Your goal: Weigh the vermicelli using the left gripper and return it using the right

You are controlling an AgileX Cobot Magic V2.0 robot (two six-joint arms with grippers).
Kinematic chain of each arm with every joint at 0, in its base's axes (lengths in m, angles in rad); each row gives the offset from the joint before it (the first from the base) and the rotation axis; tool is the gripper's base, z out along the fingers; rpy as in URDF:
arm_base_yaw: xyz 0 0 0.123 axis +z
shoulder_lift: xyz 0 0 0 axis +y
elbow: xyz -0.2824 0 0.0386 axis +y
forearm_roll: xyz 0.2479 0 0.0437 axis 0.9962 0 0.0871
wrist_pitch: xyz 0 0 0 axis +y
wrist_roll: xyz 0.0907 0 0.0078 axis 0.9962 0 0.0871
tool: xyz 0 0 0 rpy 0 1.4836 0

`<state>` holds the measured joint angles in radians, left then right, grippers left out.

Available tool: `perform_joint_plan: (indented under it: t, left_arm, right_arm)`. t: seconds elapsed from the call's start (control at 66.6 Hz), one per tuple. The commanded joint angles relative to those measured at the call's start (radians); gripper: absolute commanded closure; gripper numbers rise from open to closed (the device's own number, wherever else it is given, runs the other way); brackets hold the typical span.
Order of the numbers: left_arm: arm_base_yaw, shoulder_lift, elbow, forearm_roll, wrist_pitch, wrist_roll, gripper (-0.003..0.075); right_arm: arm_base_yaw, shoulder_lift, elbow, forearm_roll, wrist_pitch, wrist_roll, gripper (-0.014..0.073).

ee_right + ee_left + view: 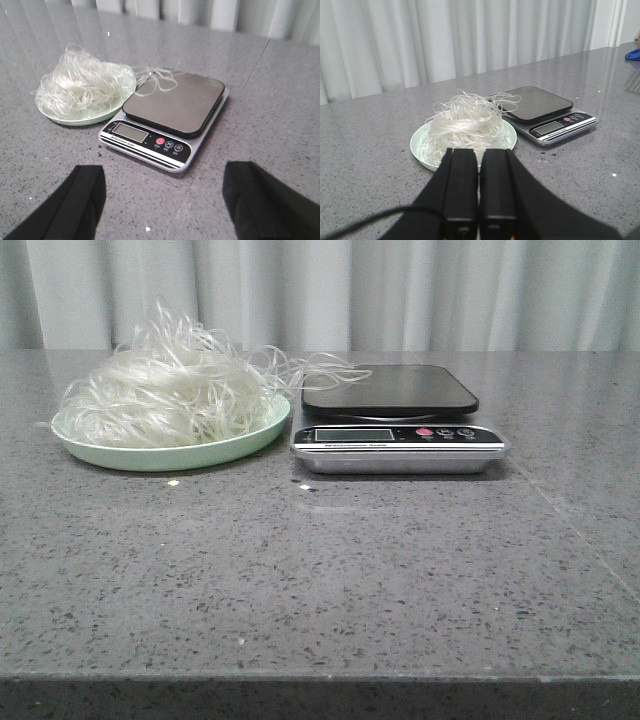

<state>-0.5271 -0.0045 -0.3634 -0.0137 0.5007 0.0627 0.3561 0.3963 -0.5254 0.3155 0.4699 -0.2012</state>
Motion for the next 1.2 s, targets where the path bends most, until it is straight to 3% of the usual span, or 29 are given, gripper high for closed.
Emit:
perform_joint_plan:
  t: [0.0,0.09,0.165,0.24,0.346,0.436,1.082,1.187]
  left_arm:
    - [0.000,0.002,-0.022,-0.003,-0.081,-0.010,0.0594]
    - [0.000,0.002,-0.022,-0.003,-0.081,-0.010,0.0594]
    - [0.000,0.002,-0.022,-0.003,-0.081,-0.010,0.0594]
    - [0.000,0.002,-0.022,-0.003,-0.081,-0.010,0.0594]
    - [0.000,0.002,-0.022,-0.003,-0.081,-0.010,0.0594]
    - [0.000,0.002,-0.022,-0.003,-0.081,-0.010,0.0594]
    - [0.000,0.002,-0.022,-0.003,-0.081,-0.010,0.0594]
    - [0.013,0.002,0.008,0.062,-0.065,-0.003,0.0594]
  right_arm:
    - [-0.006,-0.145,0.080,-0.005,-0.114,-0.009,0.0006]
    - [-0.006,-0.273,0.162,-0.006,-0.141,-0.009,0.0010]
    - [-0.006,-0.348,0.208,-0.006,-0.169,-0.009,0.0072]
    - [-0.006,-0.385,0.228,-0.006,-0.190,-0.009,0.0207]
    - [-0.006,-0.399,0.237,-0.005,-0.189,-0.009,0.0476]
    - [-0.006,-0.398,0.237,-0.005,-0.162,-0.009,0.0421]
    - [-0.006,-0.398,0.237,-0.005,-0.152,-0.009,0.0427]
    - [-0.006,-0.398,0.237,-0.005,-0.152,-0.009,0.0427]
